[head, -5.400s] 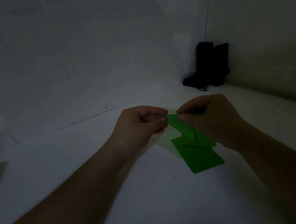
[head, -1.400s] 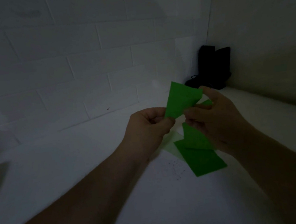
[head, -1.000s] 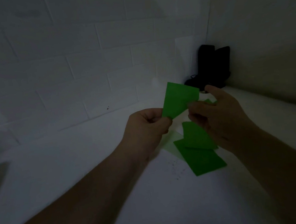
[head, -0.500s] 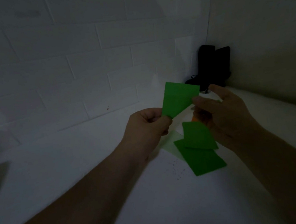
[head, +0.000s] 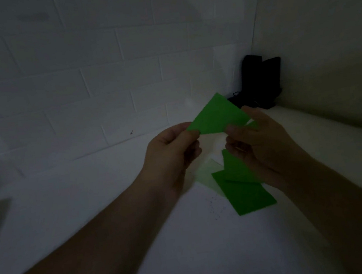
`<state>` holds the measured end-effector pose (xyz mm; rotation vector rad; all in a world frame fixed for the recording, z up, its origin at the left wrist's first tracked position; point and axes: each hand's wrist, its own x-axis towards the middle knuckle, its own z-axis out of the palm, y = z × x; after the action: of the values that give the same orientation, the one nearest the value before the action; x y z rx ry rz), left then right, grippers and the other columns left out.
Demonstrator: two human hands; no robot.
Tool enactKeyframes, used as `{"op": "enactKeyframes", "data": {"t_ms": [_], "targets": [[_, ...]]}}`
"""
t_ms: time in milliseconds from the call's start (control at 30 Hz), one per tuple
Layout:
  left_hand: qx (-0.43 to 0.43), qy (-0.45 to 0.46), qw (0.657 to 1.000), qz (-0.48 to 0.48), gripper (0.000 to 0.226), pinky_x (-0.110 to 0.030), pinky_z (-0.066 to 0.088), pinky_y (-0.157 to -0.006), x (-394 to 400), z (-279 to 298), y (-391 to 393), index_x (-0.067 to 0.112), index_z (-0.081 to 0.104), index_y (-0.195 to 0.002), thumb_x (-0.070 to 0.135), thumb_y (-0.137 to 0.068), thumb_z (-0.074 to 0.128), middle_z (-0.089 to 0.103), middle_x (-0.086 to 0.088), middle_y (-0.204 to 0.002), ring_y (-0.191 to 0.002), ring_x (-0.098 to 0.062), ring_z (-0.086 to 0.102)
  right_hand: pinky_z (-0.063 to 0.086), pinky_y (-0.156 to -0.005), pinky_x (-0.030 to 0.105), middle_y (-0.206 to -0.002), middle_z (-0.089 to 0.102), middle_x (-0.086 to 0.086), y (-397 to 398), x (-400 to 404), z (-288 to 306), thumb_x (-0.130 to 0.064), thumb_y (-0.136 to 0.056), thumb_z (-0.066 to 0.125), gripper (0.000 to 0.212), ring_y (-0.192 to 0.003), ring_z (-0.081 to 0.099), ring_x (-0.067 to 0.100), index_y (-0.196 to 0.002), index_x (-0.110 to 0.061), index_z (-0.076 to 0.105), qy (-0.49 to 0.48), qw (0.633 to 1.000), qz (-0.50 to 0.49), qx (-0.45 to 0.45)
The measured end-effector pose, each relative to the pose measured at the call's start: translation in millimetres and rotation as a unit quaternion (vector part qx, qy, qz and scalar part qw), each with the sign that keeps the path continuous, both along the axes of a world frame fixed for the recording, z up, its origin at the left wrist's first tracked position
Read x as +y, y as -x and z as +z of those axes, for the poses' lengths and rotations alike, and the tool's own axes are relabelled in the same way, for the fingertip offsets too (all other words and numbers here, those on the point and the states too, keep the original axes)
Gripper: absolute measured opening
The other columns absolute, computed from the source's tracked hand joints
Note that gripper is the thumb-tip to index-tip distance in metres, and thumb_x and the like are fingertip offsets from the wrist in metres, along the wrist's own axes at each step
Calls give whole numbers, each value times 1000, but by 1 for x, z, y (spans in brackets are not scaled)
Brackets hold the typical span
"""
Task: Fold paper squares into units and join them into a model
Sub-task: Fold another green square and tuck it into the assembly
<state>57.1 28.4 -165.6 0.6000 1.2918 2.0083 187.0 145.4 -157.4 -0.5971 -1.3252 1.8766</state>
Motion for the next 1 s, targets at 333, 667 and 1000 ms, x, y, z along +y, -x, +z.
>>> {"op": "enactKeyframes", "data": {"t_ms": [333, 667, 1000], "targets": [[14, -20, 997, -68, 12, -23, 59, -79, 0, -2, -14, 7, 68, -89, -4, -90, 67, 73, -2, -75, -73, -10, 69, 56, -77, 32, -116, 73, 16, 8, -6, -11, -6, -76, 82, 80, -96, 74, 23, -147, -17, 47, -21, 998, 51, -19], [12, -1, 999, -30, 14, -25, 59, -74, 2, -3, -10, 6, 73, -95, -5, -86, 73, 69, -3, -71, -68, -12, 66, 57, -73, 32, -119, 70, 21, 7, -1, -11, -13, -59, 88, 91, -91, 73, 26, -143, -14, 51, -9, 999, 47, -21], [-44, -30, 998, 14, 20, -28, 59, -78, -2, 2, 10, 9, 70, -105, -2, -88, 72, 70, -5, -81, -72, -13, 67, 61, -80, 34, -86, 79, -2, -2, 6, -1, 1, -75, 77, 80, -84, 72, 17, -146, -21, 48, -40, 999, -18, 1]]}}
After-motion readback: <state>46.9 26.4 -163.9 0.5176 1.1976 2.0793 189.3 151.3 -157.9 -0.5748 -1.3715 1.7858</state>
